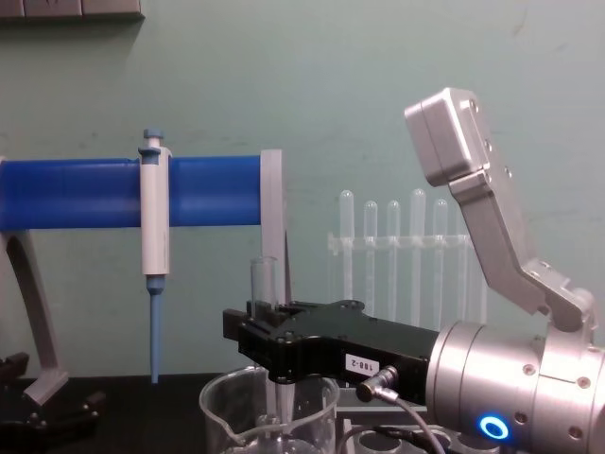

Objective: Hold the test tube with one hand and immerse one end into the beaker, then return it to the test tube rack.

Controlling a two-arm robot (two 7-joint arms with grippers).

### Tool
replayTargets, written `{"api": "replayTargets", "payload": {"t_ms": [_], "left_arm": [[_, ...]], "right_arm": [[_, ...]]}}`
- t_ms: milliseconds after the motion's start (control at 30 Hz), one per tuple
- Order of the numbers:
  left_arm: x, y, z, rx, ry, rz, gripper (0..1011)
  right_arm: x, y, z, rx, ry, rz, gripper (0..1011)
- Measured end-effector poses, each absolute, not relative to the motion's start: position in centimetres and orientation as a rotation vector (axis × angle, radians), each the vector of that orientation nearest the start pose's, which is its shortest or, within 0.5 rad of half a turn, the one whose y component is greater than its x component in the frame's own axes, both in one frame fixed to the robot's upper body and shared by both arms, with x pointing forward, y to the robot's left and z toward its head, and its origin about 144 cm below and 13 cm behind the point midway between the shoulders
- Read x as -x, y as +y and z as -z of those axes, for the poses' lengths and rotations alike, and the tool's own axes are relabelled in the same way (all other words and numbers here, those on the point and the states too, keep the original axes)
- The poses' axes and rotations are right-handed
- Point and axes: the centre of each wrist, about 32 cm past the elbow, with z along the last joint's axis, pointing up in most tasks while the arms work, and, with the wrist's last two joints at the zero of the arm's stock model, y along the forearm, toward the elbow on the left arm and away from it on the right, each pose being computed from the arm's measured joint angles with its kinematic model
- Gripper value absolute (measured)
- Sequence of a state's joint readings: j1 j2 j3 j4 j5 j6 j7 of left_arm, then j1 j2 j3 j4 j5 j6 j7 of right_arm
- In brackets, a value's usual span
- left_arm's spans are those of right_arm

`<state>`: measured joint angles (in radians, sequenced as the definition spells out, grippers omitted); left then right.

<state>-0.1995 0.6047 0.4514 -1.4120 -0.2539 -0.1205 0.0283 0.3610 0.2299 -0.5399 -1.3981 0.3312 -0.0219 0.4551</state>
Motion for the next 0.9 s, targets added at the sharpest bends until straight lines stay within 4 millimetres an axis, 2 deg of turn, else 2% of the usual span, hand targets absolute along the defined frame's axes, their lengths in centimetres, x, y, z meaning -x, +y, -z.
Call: {"api": "replayTargets", "payload": {"t_ms": [900], "left_arm": [[-48.86,30.97,-113.98,-0.304,-0.285,-1.248,1000]], "right_arm": [[-52.45,-14.65,-118.15,-0.010,-0.070,0.644,226]]}}
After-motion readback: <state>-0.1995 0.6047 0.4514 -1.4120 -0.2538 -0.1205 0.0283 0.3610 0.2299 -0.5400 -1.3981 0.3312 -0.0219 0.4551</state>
